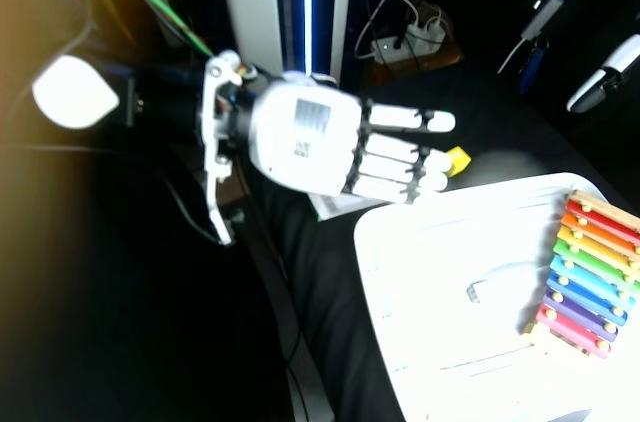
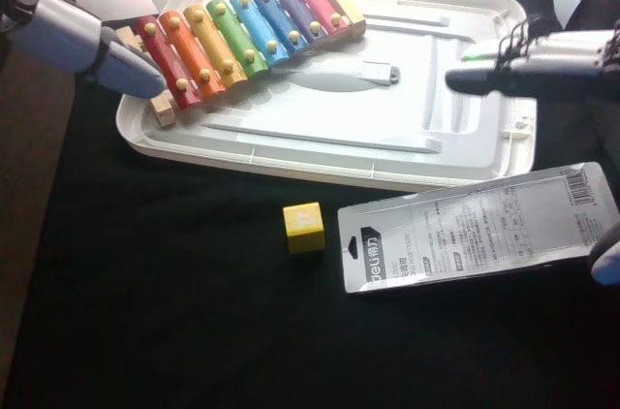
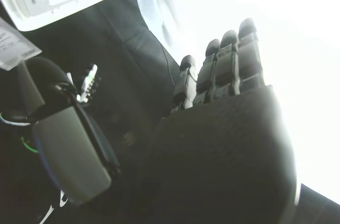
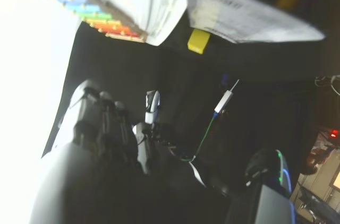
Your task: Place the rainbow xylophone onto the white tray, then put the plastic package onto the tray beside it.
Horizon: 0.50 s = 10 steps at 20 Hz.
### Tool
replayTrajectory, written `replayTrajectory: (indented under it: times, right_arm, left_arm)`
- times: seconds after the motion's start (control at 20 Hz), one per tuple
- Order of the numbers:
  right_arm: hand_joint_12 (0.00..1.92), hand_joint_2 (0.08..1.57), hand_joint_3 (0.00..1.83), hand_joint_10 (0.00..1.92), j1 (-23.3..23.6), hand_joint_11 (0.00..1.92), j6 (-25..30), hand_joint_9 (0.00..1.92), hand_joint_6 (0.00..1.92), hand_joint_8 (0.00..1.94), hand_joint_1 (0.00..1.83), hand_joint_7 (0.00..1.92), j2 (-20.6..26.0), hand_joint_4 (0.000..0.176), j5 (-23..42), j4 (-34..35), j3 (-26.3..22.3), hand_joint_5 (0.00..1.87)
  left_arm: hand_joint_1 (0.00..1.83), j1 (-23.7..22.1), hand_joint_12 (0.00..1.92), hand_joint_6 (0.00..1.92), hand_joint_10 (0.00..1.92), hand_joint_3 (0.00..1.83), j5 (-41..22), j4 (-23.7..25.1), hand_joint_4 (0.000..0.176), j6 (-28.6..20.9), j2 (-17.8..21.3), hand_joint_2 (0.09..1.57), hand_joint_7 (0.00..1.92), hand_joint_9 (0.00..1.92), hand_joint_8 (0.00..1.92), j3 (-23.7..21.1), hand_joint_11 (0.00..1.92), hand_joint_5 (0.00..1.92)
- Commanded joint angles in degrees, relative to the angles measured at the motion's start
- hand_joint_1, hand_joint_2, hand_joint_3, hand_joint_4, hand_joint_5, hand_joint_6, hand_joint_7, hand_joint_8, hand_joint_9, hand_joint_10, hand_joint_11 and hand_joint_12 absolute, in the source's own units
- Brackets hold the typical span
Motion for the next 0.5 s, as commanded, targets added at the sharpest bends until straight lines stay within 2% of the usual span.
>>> replayTrajectory:
  times: [0.0,0.05,0.1,0.15,0.2,0.25,0.3,0.35,0.4,0.45]
  right_arm:
    - [0.00,0.67,0.00,0.00,0.40,0.00,0.93,0.00,0.00,0.00,0.71,0.00,-0.38,0.172,3.54,2.38,0.12,0.00]
    - [0.00,0.68,0.00,0.00,0.11,0.00,1.30,0.00,0.00,0.00,0.72,0.00,-0.55,0.068,2.78,1.45,0.14,0.00]
    - [0.03,0.66,0.00,0.00,-0.50,0.06,1.59,0.00,0.00,0.00,0.69,0.00,-0.71,0.099,2.30,0.95,0.20,0.00]
    - [0.03,0.66,0.00,0.00,-1.22,0.06,1.74,0.00,0.00,0.00,0.69,0.00,-0.81,0.099,2.15,0.94,0.30,0.00]
    - [0.08,0.66,0.00,0.01,-1.81,0.17,1.83,0.02,0.00,0.00,0.69,0.00,-0.89,0.153,1.97,0.96,0.36,0.00]
    - [0.09,0.67,0.00,0.01,-2.32,0.18,1.85,0.02,0.00,0.00,0.69,0.00,-0.91,0.142,1.71,0.95,0.38,0.00]
    - [0.09,0.66,0.00,0.01,-2.90,0.19,1.85,0.03,0.00,0.00,0.70,0.00,-0.91,0.103,1.38,0.94,0.41,0.00]
    - [0.10,0.66,0.00,0.01,-3.35,0.21,1.85,0.04,0.00,0.00,0.69,0.00,-0.94,0.083,1.20,0.94,0.49,0.00]
    - [0.11,0.66,0.00,0.01,-3.80,0.21,1.86,0.05,0.00,0.01,0.66,0.02,-0.95,0.103,1.03,0.93,0.56,0.00]
    - [0.11,0.66,0.00,0.01,-4.18,0.21,1.94,0.05,0.00,0.01,0.66,0.02,-0.95,0.103,0.92,0.89,0.63,0.00]
  left_arm:
    - [0.77,-0.41,0.03,0.00,0.00,0.01,-5.87,-1.30,0.123,0.05,0.31,0.74,0.00,0.02,0.00,-0.22,0.05,0.00]
    - [0.77,-0.41,0.02,0.00,0.00,0.00,-6.01,-1.30,0.118,0.06,0.38,0.73,0.00,0.02,0.00,-0.28,0.04,0.00]
    - [0.77,-0.41,0.02,0.00,0.00,0.00,-6.06,-1.31,0.130,0.06,0.40,0.72,0.00,0.01,0.00,-0.33,0.03,0.00]
    - [0.77,-0.41,0.02,0.00,0.00,0.00,-6.10,-1.31,0.130,0.06,0.40,0.72,0.00,0.01,0.00,-0.37,0.03,0.00]
    - [0.77,-0.40,0.01,0.00,0.00,0.00,-6.10,-1.31,0.134,0.07,0.40,0.71,0.00,0.01,0.00,-0.41,0.02,0.00]
    - [0.79,-0.37,0.01,0.00,0.00,0.00,-6.04,-1.29,0.141,0.09,0.40,0.71,0.00,0.00,0.00,-0.45,0.01,0.00]
    - [0.77,-0.36,0.01,0.00,0.00,0.00,-5.99,-1.29,0.131,0.16,0.37,0.70,0.00,0.01,0.00,-0.51,0.01,0.00]
    - [0.77,-0.36,0.01,0.00,0.00,0.00,-5.99,-1.29,0.121,0.20,0.35,0.70,0.00,0.00,0.00,-0.57,0.01,0.00]
    - [0.74,-0.35,0.01,0.00,0.00,0.00,-5.91,-1.29,0.101,0.31,0.35,0.69,0.00,0.01,0.00,-0.66,0.02,0.00]
    - [0.74,-0.35,0.01,0.00,0.00,0.00,-5.79,-1.29,0.101,0.48,0.35,0.69,0.00,0.01,0.00,-0.73,0.02,0.00]
